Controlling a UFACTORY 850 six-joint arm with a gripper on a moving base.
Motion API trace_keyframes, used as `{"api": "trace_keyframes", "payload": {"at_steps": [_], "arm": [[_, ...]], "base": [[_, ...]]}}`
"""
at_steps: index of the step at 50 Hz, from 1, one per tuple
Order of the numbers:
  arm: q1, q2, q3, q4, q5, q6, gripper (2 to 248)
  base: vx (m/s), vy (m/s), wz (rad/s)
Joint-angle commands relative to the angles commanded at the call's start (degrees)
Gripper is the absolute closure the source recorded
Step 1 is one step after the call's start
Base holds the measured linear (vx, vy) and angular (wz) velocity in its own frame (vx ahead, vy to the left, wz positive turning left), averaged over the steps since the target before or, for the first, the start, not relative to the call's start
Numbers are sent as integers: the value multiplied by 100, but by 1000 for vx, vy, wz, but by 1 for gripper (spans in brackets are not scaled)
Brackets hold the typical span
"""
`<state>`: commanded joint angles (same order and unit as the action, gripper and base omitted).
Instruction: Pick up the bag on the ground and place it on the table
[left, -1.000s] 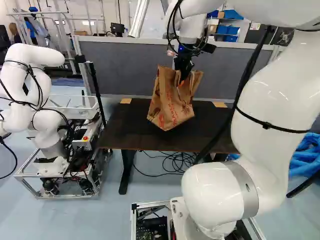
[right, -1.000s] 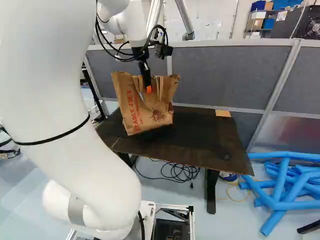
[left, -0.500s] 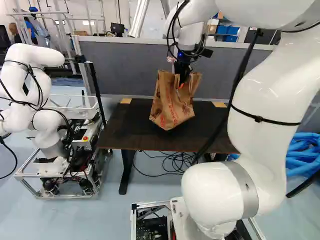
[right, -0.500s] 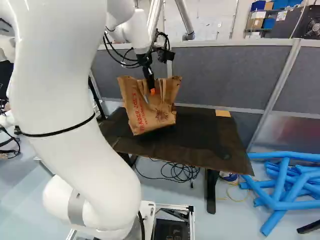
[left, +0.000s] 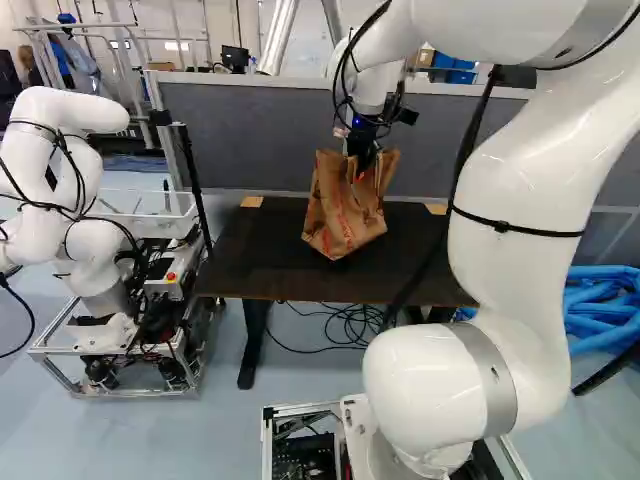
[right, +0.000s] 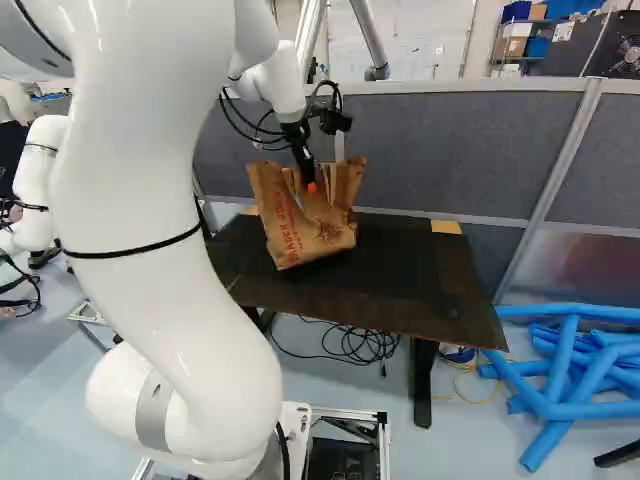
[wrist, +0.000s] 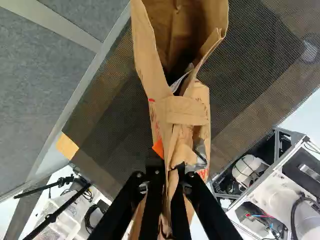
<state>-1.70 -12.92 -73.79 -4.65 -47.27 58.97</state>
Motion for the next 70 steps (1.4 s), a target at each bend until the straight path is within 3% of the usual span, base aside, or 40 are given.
{"api": "trace_keyframes", "payload": {"at_steps": [70], "arm": [[0,-1075,-122,-380,1503,0,229]], "base": [[0,0,0]]}}
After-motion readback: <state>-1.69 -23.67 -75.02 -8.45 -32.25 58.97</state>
